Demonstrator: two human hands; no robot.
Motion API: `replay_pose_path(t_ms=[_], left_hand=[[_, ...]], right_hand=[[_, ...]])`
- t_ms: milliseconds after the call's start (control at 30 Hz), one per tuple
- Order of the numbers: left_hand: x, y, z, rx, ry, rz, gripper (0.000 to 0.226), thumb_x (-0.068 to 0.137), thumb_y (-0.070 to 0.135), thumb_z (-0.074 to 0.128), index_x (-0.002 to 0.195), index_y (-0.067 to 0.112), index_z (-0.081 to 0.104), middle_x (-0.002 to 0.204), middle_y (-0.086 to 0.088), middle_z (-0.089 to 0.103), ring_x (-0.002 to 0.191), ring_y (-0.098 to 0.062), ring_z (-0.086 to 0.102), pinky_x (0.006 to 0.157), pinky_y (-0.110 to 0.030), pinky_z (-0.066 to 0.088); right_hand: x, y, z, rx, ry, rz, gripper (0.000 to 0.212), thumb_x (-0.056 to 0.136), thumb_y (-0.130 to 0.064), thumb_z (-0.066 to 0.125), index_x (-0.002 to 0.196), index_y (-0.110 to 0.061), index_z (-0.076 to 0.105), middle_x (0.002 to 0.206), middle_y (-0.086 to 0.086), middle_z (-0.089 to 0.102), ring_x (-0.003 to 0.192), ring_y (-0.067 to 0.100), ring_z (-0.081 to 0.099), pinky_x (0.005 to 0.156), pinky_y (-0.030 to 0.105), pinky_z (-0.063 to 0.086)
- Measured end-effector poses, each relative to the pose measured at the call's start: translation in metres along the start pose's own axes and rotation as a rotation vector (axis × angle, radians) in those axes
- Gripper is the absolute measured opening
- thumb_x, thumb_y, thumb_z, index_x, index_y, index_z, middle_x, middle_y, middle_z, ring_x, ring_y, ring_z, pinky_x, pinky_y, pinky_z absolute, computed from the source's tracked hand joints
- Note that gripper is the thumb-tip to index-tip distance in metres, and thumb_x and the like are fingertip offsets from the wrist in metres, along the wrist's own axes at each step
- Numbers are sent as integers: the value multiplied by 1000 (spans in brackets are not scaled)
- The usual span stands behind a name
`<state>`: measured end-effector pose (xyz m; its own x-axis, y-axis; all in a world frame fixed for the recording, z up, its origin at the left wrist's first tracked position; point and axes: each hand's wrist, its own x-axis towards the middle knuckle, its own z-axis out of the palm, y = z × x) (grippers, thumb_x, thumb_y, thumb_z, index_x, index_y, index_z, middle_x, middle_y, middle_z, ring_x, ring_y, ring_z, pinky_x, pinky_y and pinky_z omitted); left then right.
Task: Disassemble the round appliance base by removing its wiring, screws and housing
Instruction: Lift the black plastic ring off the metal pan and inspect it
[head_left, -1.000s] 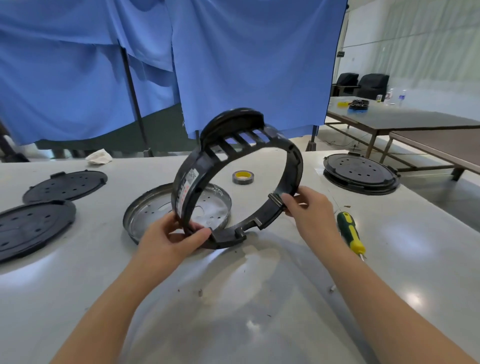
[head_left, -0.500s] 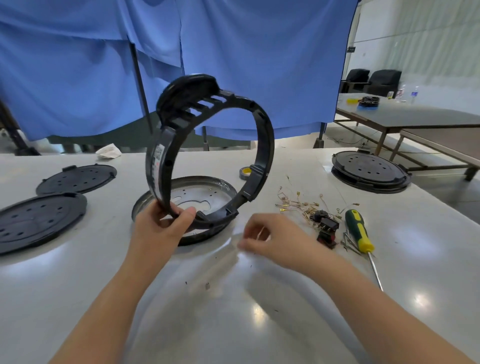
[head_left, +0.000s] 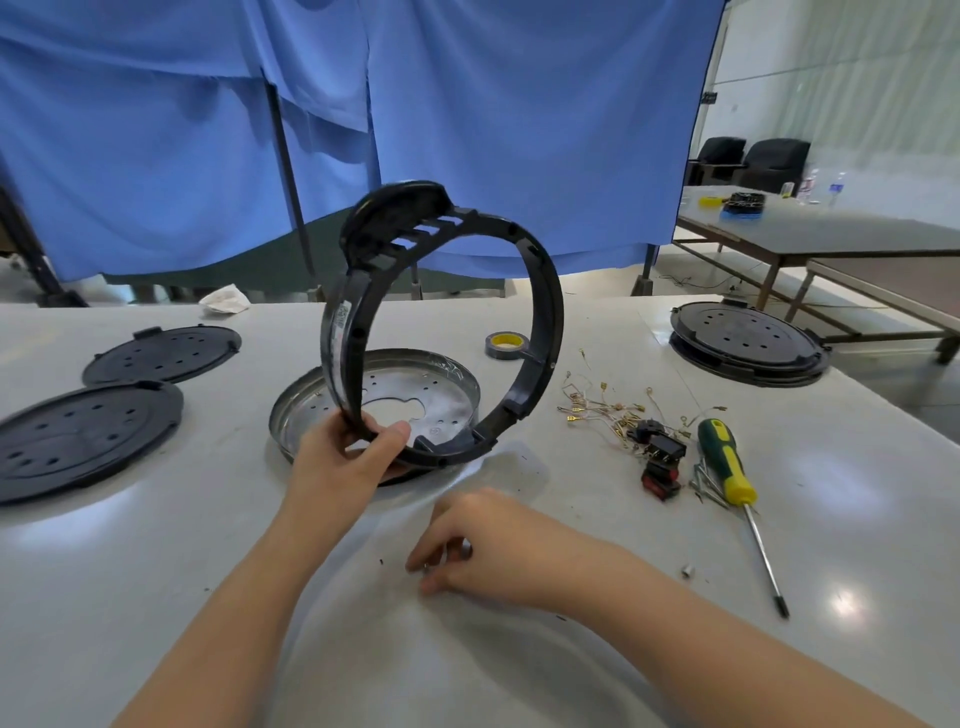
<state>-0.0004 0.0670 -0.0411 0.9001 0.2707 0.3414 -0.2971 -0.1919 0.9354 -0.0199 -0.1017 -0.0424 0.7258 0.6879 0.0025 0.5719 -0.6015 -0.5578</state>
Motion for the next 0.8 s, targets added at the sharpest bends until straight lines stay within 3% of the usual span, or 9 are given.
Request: replay_pose_path(t_ms=[167,300,367,467,600,733,800], left_hand=[[1,-5,1,-2,-13,-13,22,82,14,72,72,9,53,54,15,56,57,0,59,58,-14,52],[1,-6,1,-6,-31,-35,22,83,16,72,72,10,53,56,13,58,61,-4,62,60,-19,55],[1,-5,2,-45,-32,-47,22,83,12,71,72,10,52,55,13,58,58,-3,63,55,-15,53],[0,-4,3,-65,-47,-53,23,84,10,70,71,9,51,52,14,57,57,-2,63,55,-12,51],[-2,-1,2,-62,-43,-49,23,83,12,71,72,10,52,55,13,61,60,-5,69,56,-11,51],[-5,2,3,81,-23,20,23,81,21,73,70,15,54,62,16,67,63,0,69,57,-10,51],[-8,3,6,116,-10,49,24,81,23,73,69,17,53,62,20,66,60,6,66,54,-4,45]], right_hand=[[-1,3,1,-13,36,5,15,86,-21,67,100,-23,73,79,-18,51,73,-2,49,68,7,35],[-5,5,-3,8,35,21,11,86,-27,68,95,-22,71,88,-11,63,81,4,54,75,19,45],[-7,8,-10,25,54,49,11,86,-30,68,92,-21,69,91,-7,68,83,7,58,77,24,49],[-17,15,-26,131,121,88,5,87,-20,68,88,-16,68,83,-2,70,74,6,63,71,15,49],[-46,23,-56,292,198,169,3,84,-12,71,85,-10,69,76,6,72,69,14,69,73,26,58],[-82,17,-67,294,-43,206,7,79,-25,78,79,-21,72,72,-3,72,67,7,67,65,19,54],[-91,9,-58,220,-139,200,10,76,-32,78,80,-25,72,76,-5,72,73,11,67,70,31,56]])
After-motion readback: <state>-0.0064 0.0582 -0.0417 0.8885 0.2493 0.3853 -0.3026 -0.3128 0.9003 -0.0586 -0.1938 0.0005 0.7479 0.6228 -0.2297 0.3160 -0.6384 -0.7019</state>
